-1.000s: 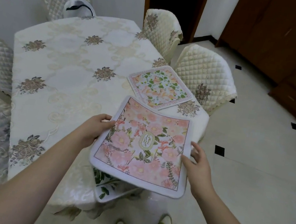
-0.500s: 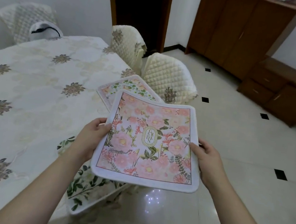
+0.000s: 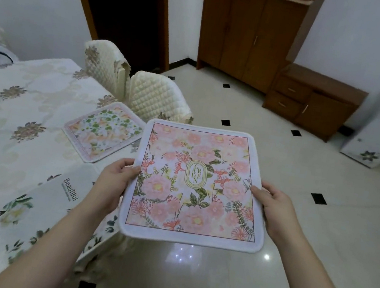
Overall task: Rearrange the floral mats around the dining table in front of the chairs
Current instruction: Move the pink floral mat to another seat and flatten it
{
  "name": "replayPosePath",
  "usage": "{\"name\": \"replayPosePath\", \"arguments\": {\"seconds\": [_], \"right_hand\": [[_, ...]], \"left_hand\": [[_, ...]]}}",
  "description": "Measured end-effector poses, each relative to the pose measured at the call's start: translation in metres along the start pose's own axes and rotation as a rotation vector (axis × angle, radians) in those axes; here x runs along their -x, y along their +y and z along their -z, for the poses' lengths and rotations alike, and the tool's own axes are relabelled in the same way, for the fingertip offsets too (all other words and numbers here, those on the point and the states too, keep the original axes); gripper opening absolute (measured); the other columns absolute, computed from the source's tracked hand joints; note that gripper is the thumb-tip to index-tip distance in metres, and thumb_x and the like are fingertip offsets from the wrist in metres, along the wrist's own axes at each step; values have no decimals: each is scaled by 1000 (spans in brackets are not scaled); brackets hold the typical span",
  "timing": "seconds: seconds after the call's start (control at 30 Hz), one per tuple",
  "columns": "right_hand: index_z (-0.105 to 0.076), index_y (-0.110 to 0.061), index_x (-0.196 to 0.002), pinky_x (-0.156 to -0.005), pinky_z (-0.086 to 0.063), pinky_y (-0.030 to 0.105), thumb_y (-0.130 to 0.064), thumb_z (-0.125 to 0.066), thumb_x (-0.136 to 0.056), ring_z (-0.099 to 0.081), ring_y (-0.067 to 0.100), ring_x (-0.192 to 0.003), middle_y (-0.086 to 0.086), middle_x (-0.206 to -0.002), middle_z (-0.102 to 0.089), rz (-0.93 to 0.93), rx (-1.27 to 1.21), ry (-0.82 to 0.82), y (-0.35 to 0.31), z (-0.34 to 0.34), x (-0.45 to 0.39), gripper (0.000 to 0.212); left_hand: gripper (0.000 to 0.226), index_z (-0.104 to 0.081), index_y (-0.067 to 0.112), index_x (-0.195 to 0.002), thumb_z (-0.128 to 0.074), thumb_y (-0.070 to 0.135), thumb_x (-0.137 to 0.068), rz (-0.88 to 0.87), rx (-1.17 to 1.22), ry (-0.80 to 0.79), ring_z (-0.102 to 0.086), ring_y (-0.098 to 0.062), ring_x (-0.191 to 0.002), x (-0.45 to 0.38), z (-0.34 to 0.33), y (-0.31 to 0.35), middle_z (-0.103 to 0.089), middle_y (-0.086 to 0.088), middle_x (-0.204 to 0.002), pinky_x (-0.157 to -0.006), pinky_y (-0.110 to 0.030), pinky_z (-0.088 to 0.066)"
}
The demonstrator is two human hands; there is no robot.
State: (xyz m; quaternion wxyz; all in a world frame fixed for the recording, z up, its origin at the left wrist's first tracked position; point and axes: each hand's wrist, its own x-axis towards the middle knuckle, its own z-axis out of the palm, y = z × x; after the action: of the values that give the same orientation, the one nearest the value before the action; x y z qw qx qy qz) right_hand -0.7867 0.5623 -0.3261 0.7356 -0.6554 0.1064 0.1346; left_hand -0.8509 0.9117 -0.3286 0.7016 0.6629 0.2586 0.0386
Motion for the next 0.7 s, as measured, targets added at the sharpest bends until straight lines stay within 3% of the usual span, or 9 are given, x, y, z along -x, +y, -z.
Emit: {"name": "replayPosePath", "arguments": {"seconds": [0.17, 0.33, 0.47, 0.7], "right_hand": [[-64, -7, -118, -62, -61, 36, -7, -61, -94, -72, 31, -77, 21, -101, -74, 26, -20, 40, -14, 34, -5, 24], [-63, -6, -120, -73, -60, 42, -6, -59, -95, -70, 33, -82, 22, -105, -72, 32, -41, 77, -22, 47, -23, 25], [-65, -10, -117, -65, -61, 37, -9, -61, -94, -73, 29, -79, 17, -101, -75, 35, -49, 66, -32, 48, -49, 24], [-65, -13, -116, -64, -61, 35, -11, -61, -94, -74, 27, -80, 15, -99, -76, 44, -35, 59, -60, 33, -106, 22]], "left_hand": [[14, -66, 14, -108, -63, 15, -94, -5, -35, -35, -72, -31, -71, -12, -39, 3, -76, -14, -88, -69, -47, -59], [18, -65, 10, -113, -62, 13, -95, -6, -3, -78, -68, -32, -75, -33, -61, 18, -74, -19, -94, -69, -44, -57], [12, -68, 9, -105, -61, 10, -95, 3, 50, -112, -71, -27, -69, -59, -73, 29, -76, -14, -89, -58, -35, -59], [15, -70, 11, -106, -63, 13, -93, 8, 85, -148, -71, -30, -75, -128, -80, 46, -76, -15, -92, -73, -46, -58]]}}
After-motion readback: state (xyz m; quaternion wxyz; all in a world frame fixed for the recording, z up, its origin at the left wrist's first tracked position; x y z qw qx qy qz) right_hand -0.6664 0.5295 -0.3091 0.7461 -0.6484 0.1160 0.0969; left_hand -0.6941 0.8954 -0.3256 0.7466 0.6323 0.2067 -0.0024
